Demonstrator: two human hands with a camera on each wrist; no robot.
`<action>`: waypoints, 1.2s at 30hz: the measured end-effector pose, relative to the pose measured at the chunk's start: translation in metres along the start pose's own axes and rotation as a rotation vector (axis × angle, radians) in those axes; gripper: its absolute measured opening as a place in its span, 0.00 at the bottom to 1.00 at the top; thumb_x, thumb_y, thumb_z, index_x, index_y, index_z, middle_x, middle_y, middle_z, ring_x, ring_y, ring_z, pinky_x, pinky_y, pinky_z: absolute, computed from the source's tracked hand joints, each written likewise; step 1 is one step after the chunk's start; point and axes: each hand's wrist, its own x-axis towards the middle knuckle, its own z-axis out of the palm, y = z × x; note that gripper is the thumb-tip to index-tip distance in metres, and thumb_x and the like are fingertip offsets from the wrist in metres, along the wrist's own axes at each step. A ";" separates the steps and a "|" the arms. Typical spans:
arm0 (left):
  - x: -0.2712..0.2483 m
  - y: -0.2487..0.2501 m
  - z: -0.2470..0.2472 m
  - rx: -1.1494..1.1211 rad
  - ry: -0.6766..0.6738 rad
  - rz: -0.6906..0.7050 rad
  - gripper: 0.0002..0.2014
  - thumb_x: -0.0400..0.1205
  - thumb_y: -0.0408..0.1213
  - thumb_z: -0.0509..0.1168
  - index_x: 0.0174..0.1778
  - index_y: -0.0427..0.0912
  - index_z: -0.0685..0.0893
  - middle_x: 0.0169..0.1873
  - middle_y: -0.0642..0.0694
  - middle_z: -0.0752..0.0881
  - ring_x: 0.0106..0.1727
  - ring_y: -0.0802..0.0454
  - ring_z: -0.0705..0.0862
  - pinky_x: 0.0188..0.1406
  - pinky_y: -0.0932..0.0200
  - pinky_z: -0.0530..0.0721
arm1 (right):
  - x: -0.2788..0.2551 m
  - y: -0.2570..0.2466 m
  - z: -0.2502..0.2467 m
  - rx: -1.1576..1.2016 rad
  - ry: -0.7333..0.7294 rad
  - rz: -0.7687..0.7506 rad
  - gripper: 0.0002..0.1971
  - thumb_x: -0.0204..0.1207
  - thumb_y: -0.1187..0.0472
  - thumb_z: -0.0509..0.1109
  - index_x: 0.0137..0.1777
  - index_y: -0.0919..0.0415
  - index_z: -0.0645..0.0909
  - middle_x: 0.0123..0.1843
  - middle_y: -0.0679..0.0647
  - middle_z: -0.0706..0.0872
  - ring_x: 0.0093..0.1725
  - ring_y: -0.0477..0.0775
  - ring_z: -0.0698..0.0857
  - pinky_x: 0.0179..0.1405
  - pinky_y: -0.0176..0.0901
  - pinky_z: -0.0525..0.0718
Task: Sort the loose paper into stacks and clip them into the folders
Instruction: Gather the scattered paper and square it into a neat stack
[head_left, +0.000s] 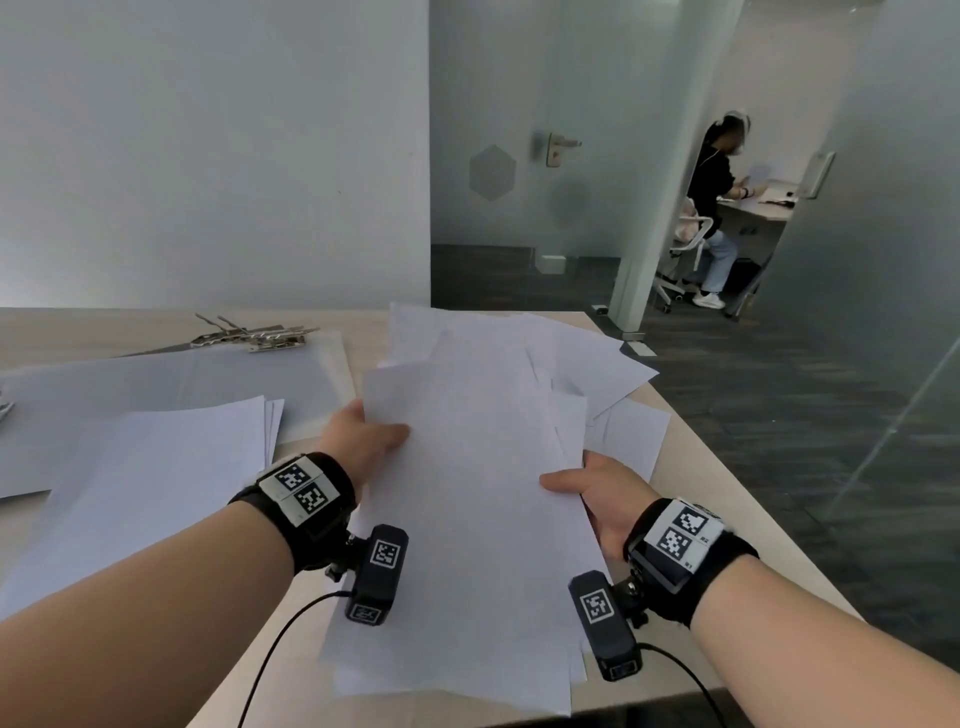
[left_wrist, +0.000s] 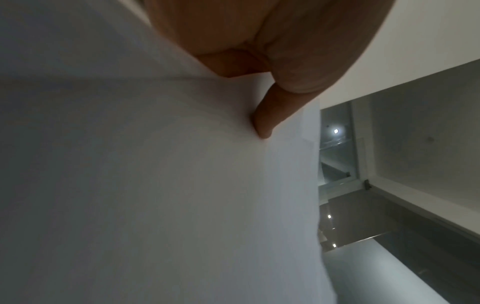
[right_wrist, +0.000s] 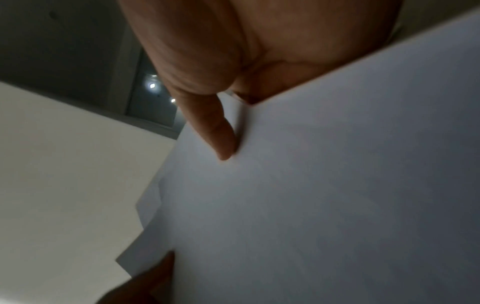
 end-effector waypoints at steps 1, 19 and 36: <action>-0.002 0.010 -0.002 -0.036 -0.001 0.041 0.16 0.73 0.21 0.70 0.56 0.38 0.85 0.51 0.34 0.90 0.49 0.34 0.90 0.54 0.37 0.88 | -0.001 -0.008 0.005 -0.024 0.025 -0.070 0.14 0.75 0.74 0.72 0.60 0.66 0.86 0.55 0.67 0.92 0.55 0.71 0.90 0.60 0.69 0.86; -0.008 0.016 -0.010 0.035 -0.089 0.249 0.08 0.78 0.33 0.73 0.53 0.42 0.89 0.47 0.46 0.93 0.48 0.49 0.92 0.60 0.44 0.87 | -0.004 -0.028 0.034 -0.145 0.158 -0.412 0.15 0.70 0.52 0.82 0.52 0.61 0.89 0.47 0.54 0.94 0.49 0.54 0.93 0.60 0.61 0.88; -0.014 -0.008 -0.019 -0.092 -0.134 0.121 0.14 0.82 0.25 0.63 0.60 0.43 0.86 0.52 0.41 0.92 0.51 0.40 0.90 0.53 0.45 0.88 | 0.002 -0.008 0.051 -0.087 0.096 -0.383 0.06 0.78 0.64 0.74 0.53 0.59 0.90 0.50 0.52 0.94 0.52 0.54 0.93 0.58 0.52 0.88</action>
